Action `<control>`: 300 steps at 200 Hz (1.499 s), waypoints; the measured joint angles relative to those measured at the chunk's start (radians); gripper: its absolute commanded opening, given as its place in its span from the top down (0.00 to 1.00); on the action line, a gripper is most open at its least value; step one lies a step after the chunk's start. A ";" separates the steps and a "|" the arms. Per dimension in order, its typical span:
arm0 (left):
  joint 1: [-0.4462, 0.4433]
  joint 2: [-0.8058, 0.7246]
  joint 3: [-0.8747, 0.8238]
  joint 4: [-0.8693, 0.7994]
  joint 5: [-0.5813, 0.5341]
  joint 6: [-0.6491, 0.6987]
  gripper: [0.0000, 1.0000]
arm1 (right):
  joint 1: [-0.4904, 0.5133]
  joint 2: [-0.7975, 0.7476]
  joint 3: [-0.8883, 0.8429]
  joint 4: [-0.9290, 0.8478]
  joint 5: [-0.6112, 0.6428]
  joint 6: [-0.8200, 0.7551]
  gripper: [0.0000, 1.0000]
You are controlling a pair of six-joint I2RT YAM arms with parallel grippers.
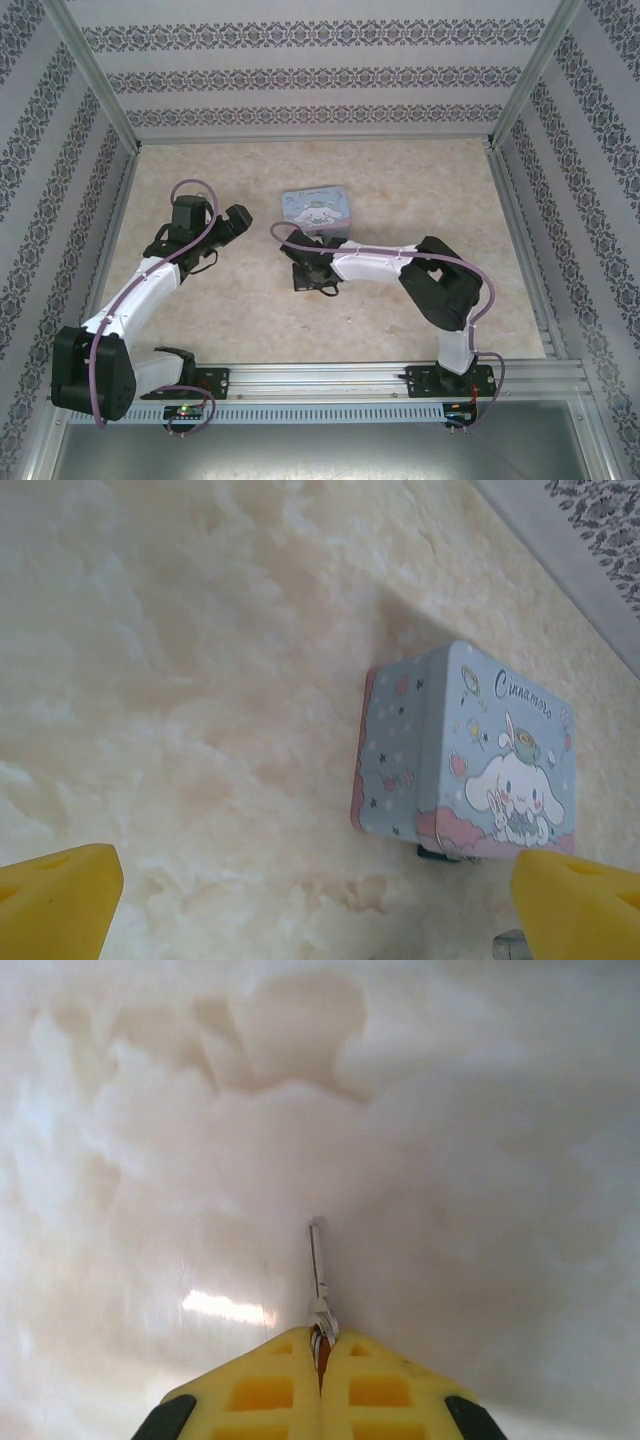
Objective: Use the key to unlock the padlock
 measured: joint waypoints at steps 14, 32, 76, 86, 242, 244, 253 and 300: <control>-0.001 0.000 -0.018 0.010 0.035 -0.026 0.00 | -0.018 -0.046 -0.051 0.012 -0.049 -0.022 1.00; -0.013 0.000 -0.033 0.016 0.068 -0.061 0.00 | -0.059 -0.113 -0.121 0.041 -0.119 -0.045 1.00; -0.134 0.042 -0.035 0.063 0.099 -0.124 0.00 | -0.197 -0.280 -0.277 0.130 -0.319 -0.116 1.00; -0.168 0.066 -0.034 0.080 0.100 -0.138 0.01 | -0.230 -0.311 -0.303 0.150 -0.365 -0.133 1.00; -0.446 0.473 0.092 0.525 0.180 -0.405 0.56 | -0.424 -0.548 -0.474 0.282 -0.600 -0.149 1.00; -0.447 0.476 0.092 0.531 0.182 -0.408 0.56 | -0.426 -0.550 -0.475 0.283 -0.600 -0.149 1.00; -0.452 0.489 0.094 0.553 0.188 -0.414 0.57 | -0.428 -0.559 -0.480 0.284 -0.600 -0.144 1.00; -0.481 0.523 0.102 0.613 0.205 -0.438 0.61 | -0.453 -0.573 -0.503 0.314 -0.606 -0.122 1.00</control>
